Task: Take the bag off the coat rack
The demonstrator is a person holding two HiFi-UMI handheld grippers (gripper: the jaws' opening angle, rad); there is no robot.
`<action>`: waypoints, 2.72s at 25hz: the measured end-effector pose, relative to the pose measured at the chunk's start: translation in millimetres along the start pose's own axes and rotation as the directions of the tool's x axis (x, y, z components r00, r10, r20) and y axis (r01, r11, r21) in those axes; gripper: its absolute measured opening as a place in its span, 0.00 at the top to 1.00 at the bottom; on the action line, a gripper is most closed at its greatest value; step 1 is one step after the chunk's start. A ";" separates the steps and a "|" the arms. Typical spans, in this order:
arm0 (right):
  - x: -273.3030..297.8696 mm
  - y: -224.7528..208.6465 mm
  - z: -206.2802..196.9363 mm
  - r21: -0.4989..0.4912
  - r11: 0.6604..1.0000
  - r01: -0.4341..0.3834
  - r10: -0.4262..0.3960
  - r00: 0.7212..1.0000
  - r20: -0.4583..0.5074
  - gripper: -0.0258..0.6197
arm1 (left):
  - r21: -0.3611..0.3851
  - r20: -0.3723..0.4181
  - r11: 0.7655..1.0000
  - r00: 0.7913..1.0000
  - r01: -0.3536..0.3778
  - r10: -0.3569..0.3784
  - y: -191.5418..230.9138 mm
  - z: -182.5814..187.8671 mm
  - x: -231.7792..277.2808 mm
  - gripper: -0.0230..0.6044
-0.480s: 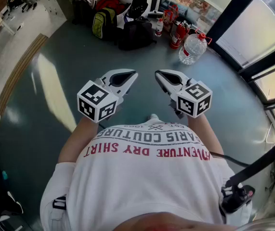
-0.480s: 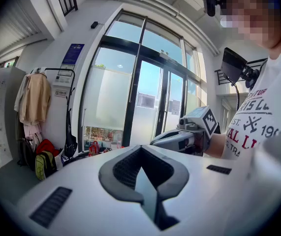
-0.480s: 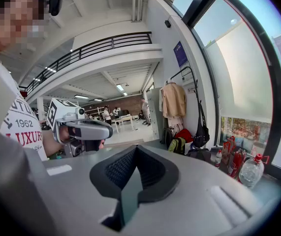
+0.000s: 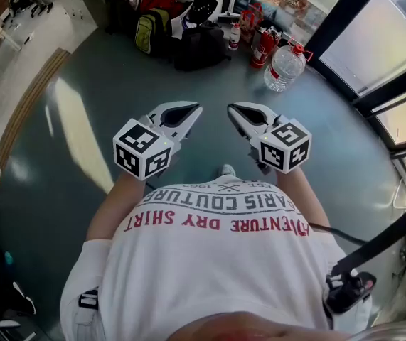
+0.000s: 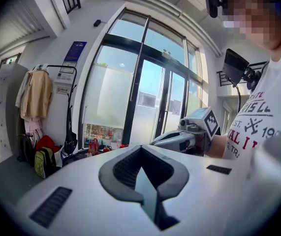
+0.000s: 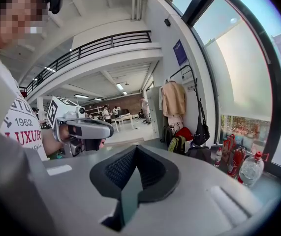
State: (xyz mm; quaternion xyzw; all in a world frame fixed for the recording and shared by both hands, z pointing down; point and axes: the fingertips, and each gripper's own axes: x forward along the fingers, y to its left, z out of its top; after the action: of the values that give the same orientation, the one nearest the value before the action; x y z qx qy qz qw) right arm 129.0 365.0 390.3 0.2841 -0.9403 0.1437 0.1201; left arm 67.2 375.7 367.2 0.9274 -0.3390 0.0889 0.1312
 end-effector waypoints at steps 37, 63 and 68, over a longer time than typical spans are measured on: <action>63.1 -104.4 10.6 0.056 0.998 -0.038 0.038 0.999 -0.002 0.96 | -0.057 -0.011 0.998 1.000 0.025 -0.026 97.8 4.6 84.7 0.96; 296.7 -478.3 184.5 0.029 0.999 -0.014 0.013 0.999 0.042 0.96 | -0.089 0.008 0.995 0.999 -0.042 0.043 440.5 146.5 335.5 0.96; 352.9 -515.5 208.2 0.030 0.999 0.017 -0.018 1.000 0.025 0.96 | -0.092 0.015 0.996 1.000 -0.014 0.015 509.9 163.1 359.8 0.96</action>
State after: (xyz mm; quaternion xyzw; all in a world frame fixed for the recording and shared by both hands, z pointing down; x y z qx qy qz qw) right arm 106.5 -292.8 409.5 0.2959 -0.9370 0.1529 0.1054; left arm 18.6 -266.8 397.0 0.9185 -0.3503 0.0670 0.1706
